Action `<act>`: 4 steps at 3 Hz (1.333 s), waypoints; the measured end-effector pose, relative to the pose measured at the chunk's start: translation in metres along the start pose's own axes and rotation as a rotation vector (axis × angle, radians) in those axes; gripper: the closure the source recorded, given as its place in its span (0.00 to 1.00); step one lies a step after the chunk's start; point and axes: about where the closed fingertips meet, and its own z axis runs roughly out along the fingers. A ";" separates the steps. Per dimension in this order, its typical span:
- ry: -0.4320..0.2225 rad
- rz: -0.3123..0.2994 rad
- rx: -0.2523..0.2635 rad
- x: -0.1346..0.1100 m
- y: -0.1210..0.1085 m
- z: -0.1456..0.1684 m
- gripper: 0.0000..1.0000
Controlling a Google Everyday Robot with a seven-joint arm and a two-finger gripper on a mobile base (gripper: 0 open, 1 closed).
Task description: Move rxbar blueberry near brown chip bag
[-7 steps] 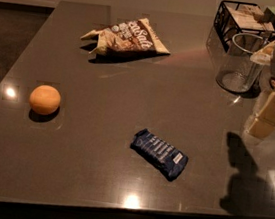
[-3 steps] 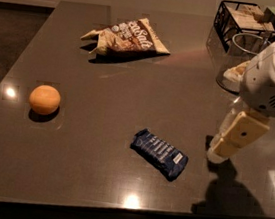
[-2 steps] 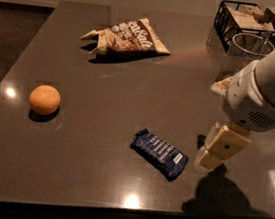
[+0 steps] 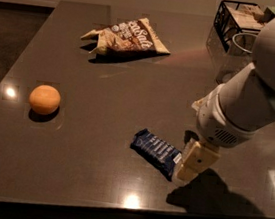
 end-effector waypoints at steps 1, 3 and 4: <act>0.011 0.004 -0.019 -0.004 0.006 0.020 0.00; 0.018 0.001 -0.046 -0.026 0.016 0.043 0.18; 0.027 -0.004 -0.060 -0.034 0.018 0.048 0.41</act>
Offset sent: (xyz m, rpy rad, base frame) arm 0.0021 0.0388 -0.0447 -0.0012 0.0579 -0.0022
